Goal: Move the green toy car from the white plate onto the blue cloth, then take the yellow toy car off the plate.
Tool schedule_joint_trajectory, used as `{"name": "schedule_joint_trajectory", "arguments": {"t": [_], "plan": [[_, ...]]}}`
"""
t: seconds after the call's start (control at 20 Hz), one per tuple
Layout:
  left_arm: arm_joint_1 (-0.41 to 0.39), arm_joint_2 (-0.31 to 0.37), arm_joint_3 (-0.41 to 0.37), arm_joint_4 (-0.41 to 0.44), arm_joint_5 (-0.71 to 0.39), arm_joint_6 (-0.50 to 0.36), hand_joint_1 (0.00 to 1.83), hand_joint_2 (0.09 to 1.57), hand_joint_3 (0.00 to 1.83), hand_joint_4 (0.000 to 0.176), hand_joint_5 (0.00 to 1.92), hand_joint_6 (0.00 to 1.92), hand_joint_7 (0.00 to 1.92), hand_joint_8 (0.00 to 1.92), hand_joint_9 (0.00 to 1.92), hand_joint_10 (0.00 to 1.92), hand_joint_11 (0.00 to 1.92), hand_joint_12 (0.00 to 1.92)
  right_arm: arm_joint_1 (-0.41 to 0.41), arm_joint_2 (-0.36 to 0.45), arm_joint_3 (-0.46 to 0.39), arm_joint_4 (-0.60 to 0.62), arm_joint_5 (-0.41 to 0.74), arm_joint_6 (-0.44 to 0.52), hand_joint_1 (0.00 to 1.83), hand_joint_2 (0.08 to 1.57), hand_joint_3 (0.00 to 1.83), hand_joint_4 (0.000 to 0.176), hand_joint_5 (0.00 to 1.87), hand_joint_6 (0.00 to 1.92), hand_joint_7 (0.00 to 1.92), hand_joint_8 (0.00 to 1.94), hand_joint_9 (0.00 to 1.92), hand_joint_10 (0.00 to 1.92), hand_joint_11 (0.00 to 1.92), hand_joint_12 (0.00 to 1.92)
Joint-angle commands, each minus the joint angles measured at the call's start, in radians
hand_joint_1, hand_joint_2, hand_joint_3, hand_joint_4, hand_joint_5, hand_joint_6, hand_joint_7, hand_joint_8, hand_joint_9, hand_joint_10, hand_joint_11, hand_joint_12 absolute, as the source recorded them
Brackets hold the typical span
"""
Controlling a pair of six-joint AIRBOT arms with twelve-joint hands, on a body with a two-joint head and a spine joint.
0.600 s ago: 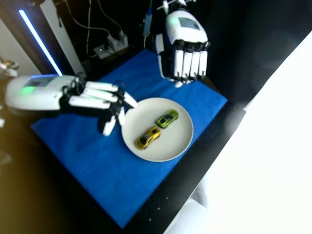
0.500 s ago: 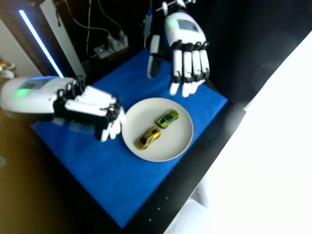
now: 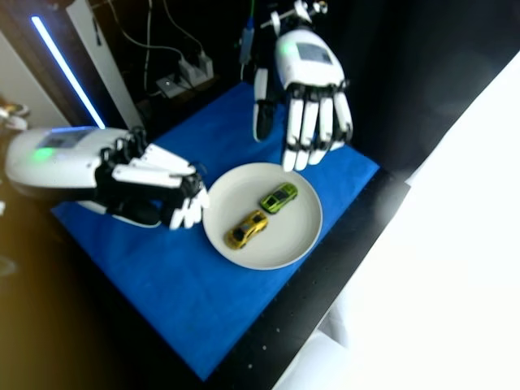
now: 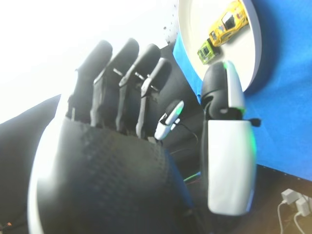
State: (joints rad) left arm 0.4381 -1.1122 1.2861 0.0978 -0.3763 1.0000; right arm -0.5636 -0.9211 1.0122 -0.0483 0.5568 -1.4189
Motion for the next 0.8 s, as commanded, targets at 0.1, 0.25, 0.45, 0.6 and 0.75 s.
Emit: {"name": "schedule_joint_trajectory", "arguments": {"t": [0.1, 0.25, 0.45, 0.6, 0.75], "plan": [[-0.033, -0.048, 0.045, -0.005, -0.03, 0.026, 0.8, 0.87, 0.0, 0.0, 0.76, 0.17, 0.78, 0.28, 0.5, 0.94, 0.18, 1.68, 0.013, -0.002, 0.004, 0.0, 0.123, -0.009, 1.09, 1.09, 0.0, 0.0, 0.37, 1.07, 0.54, 1.13, 0.49, 1.43, 0.47, 1.84], [-0.036, -0.091, 0.089, -0.005, 0.02, 0.026, 0.9, 0.87, 0.0, 0.0, 0.81, 0.16, 0.82, 0.29, 0.54, 0.93, 0.25, 1.67, 0.013, -0.002, 0.004, 0.0, 0.124, -0.009, 1.21, 1.11, 0.01, 0.0, 0.27, 1.03, 0.44, 1.03, 0.44, 1.38, 0.46, 1.8], [-0.036, -0.153, 0.154, -0.002, 0.088, 0.026, 1.0, 0.85, 0.0, 0.0, 0.8, 0.15, 0.7, 0.44, 0.4, 0.95, 0.02, 1.71, 0.013, -0.003, 0.005, 0.0, 0.124, -0.009, 1.18, 1.13, 0.01, 0.0, 0.32, 0.93, 0.5, 1.02, 0.47, 1.33, 0.32, 1.84], [-0.035, -0.188, 0.19, -0.003, 0.115, 0.026, 1.0, 0.91, 0.0, 0.0, 0.77, 0.1, 0.69, 0.26, 0.38, 0.86, 0.0, 1.67, 0.013, -0.006, 0.005, 0.0, 0.124, -0.009, 1.19, 1.14, 0.01, 0.0, 0.32, 0.9, 0.49, 1.06, 0.43, 1.38, 0.33, 1.86], [-0.028, -0.199, 0.205, -0.018, 0.119, 0.026, 1.02, 0.89, 0.0, 0.0, 0.81, 0.1, 0.76, 0.25, 0.45, 0.84, 0.07, 1.64, 0.013, -0.007, 0.005, 0.0, 0.124, -0.009, 1.2, 1.11, 0.0, 0.0, 0.37, 0.91, 0.54, 1.03, 0.49, 1.35, 0.38, 1.85]]}}
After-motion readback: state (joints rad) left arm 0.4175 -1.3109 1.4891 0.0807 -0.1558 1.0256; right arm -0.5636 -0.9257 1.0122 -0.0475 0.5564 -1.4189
